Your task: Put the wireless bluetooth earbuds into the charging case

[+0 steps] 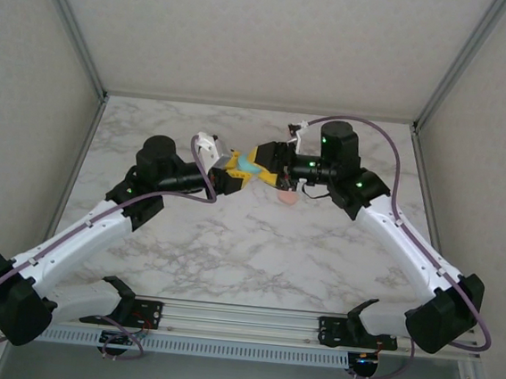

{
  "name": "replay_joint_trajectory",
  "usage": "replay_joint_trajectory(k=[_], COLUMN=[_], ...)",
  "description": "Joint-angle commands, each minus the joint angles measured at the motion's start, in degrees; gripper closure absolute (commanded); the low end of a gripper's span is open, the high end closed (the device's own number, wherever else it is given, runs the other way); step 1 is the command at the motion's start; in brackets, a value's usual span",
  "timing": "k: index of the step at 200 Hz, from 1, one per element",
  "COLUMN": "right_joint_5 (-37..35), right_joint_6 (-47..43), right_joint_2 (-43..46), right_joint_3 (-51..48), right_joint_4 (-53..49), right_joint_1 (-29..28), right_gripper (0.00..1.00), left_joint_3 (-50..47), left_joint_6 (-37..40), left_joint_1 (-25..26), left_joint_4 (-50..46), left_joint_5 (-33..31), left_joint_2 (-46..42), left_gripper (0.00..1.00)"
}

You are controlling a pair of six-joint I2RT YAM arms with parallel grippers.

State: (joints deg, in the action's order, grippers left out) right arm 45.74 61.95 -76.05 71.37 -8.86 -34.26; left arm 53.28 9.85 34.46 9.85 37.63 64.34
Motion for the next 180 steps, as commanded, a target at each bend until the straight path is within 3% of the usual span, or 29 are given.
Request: replay_joint_trajectory(k=[1,20,58,69,91,126,136,151,180], right_joint_5=[5.5,5.4,3.2,3.1,2.8,0.8,-0.6,-3.4,-16.3], right_joint_6=[6.3,5.6,3.3,3.4,3.4,3.9,4.2,4.4,3.5], right_joint_2=[-1.0,-1.1,-0.1,0.4,1.2,3.2,4.1,5.9,10.6], right_joint_3=[-1.7,-1.7,-2.3,-2.6,-3.2,-5.1,-6.1,-7.9,-14.6], right_joint_4=[11.3,10.6,6.5,7.0,7.6,8.9,9.7,10.9,10.6], right_joint_1=[0.0,0.0,0.6,0.7,0.9,1.0,1.0,1.3,1.5], right_gripper=[0.47,0.53,0.58,0.65,0.79,0.83,0.84,0.87,0.88], left_joint_3=[2.5,2.4,2.2,2.2,2.4,2.3,2.3,2.2,1.7], left_joint_6=[-1.6,-1.4,-0.8,-0.7,0.1,0.9,1.2,2.2,2.3], left_joint_1=[0.7,0.7,0.7,0.6,0.6,0.7,0.7,0.7,0.6], left_joint_4=[3.5,3.3,2.3,2.0,1.0,-0.3,-0.8,-2.3,-6.0], left_joint_5=[1.8,1.6,1.2,1.0,0.3,-1.6,-1.9,-2.4,-3.5], left_joint_2=[0.0,-0.1,-0.5,-0.6,-0.5,-0.3,-0.2,-0.3,-2.8], left_gripper=[0.78,0.78,0.78,0.77,0.73,0.60,0.53,0.50,0.42])
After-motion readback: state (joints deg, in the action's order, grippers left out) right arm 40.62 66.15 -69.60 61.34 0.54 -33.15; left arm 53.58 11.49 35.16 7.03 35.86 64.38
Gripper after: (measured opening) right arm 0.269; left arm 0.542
